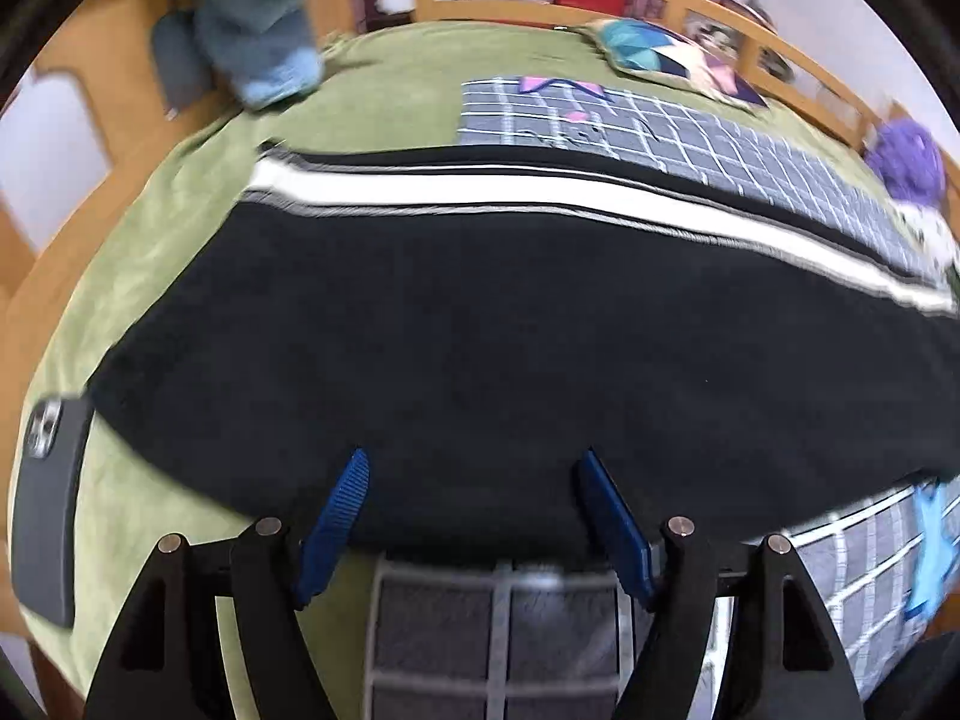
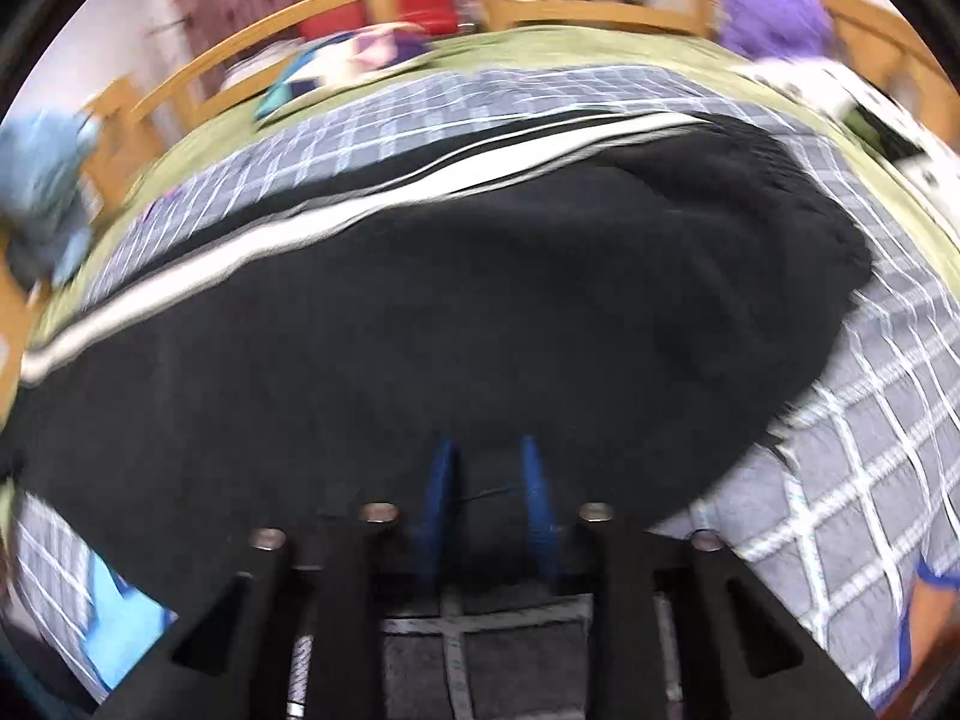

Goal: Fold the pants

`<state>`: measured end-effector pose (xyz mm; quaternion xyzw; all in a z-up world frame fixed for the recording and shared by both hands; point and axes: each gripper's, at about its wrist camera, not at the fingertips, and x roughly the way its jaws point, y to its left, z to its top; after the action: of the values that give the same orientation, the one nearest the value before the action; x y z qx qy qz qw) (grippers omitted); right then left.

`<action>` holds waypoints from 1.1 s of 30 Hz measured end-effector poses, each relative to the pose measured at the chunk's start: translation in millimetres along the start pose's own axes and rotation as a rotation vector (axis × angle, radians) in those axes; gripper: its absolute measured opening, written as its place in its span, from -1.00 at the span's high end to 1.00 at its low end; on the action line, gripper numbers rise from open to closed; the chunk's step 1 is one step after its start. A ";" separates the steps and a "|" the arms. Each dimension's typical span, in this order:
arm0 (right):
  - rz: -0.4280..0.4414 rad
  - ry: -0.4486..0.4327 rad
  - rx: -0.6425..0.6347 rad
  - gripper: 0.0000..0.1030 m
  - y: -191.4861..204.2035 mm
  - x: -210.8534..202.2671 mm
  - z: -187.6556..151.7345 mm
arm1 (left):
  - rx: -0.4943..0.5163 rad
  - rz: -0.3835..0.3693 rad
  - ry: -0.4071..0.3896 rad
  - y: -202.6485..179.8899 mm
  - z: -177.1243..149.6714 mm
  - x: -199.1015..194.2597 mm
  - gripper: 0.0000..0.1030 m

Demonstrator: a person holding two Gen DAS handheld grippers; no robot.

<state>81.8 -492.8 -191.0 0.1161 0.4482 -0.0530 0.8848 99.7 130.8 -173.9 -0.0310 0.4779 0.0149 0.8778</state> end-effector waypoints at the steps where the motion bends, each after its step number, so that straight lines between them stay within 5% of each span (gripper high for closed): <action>1: 0.018 -0.017 0.025 0.38 0.0 -6.7 -0.1 | -0.021 -0.012 -0.007 4.6 -0.1 -4.9 -0.39; 4: 0.147 -0.081 0.003 0.12 25.5 -23.0 -3.1 | -0.054 -0.006 -0.017 11.7 -2.9 -17.2 -0.39; 7: 0.208 -0.072 -0.081 0.10 68.5 -14.1 -8.8 | -0.059 0.018 -0.009 15.1 -1.4 -19.9 -0.39; 10: 0.174 0.014 -0.191 -0.03 107.7 17.2 -22.7 | -0.081 0.034 -0.017 27.4 -8.6 -28.1 -0.39; 12: 0.107 -0.023 -0.252 -0.06 120.0 21.9 -30.5 | -0.120 0.027 -0.029 41.2 -16.6 -34.9 -0.39; 17: 0.278 0.005 -0.012 -0.08 83.4 -0.7 -19.0 | -0.300 -0.084 -0.066 87.0 -42.6 -40.5 -0.39; 26: 0.108 -0.053 0.006 -0.08 76.0 -50.8 -5.6 | -0.542 -0.227 -0.127 142.2 -28.3 -0.4 -0.39; 33: 0.082 -0.134 -0.055 -0.08 123.1 -102.2 16.7 | -0.688 -0.226 -0.140 169.7 0.2 34.3 -0.36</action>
<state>58.6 -379.0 -79.7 0.1064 0.3839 -0.0120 0.9172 109.0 300.0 -209.4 -0.3757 0.3773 0.0795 0.8427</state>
